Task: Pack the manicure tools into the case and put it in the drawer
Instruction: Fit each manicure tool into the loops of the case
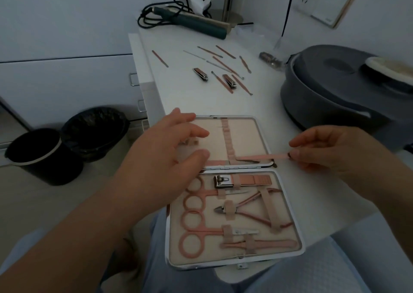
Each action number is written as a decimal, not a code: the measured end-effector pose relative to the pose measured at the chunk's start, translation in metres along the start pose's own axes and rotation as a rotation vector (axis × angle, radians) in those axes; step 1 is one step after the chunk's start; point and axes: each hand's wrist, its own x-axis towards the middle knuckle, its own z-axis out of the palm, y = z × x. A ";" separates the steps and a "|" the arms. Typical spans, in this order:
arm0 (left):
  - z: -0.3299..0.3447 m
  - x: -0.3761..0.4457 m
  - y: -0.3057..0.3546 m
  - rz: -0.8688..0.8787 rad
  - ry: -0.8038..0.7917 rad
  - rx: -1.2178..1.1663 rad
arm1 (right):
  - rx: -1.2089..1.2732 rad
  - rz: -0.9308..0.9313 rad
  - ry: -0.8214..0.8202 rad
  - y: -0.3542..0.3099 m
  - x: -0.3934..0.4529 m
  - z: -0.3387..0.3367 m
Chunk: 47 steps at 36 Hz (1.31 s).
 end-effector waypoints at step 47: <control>0.005 -0.004 -0.001 0.137 -0.250 0.137 | -0.748 -0.188 -0.305 -0.032 0.025 0.024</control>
